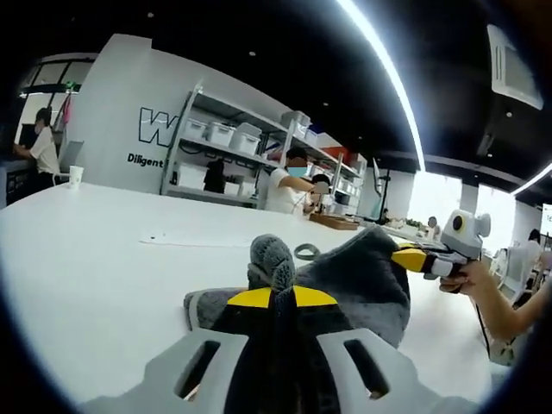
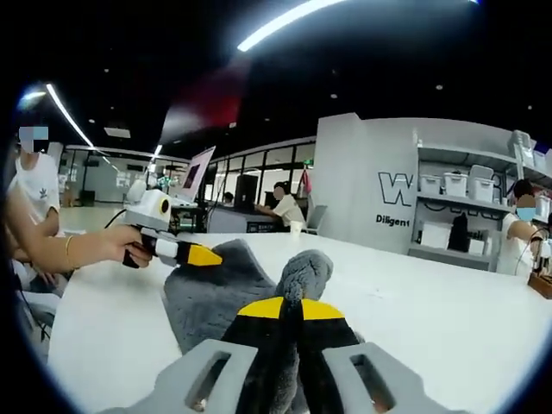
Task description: Open the folded towel by lifting each exposed corner and separating the folded layers until the towel lies flat within the target outline without major curled edges
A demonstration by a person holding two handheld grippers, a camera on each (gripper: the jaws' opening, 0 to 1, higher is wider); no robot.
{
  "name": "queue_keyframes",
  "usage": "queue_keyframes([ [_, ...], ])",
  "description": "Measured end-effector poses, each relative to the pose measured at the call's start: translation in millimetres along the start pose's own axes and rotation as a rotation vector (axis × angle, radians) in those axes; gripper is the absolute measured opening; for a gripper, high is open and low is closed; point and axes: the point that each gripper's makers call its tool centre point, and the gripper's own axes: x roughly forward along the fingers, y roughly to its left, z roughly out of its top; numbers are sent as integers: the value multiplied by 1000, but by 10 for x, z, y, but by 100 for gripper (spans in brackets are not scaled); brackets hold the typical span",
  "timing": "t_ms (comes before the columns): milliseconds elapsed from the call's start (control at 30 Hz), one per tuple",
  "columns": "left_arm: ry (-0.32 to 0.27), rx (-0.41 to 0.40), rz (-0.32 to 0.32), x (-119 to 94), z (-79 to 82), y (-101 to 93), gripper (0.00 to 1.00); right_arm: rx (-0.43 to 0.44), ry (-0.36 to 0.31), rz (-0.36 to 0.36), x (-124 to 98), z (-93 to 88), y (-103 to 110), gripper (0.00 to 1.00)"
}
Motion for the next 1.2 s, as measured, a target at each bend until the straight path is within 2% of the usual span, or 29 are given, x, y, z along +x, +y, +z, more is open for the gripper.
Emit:
queue_keyframes([
  [167,-21,-3,-11,-122,6,-109,5,-22,2,-4,-81,7,78,0],
  [400,-18,31,-9,-237,-29,-162,5,-22,-14,12,-185,50,227,0],
  [633,-37,23,-18,-344,-58,-226,5,-19,-19,31,-289,54,360,0],
  [933,-55,43,-20,-512,-133,-325,5,-18,-23,36,-489,0,525,0],
  [1200,-74,23,-20,-614,-176,-362,5,-14,-16,34,-615,-67,593,0],
])
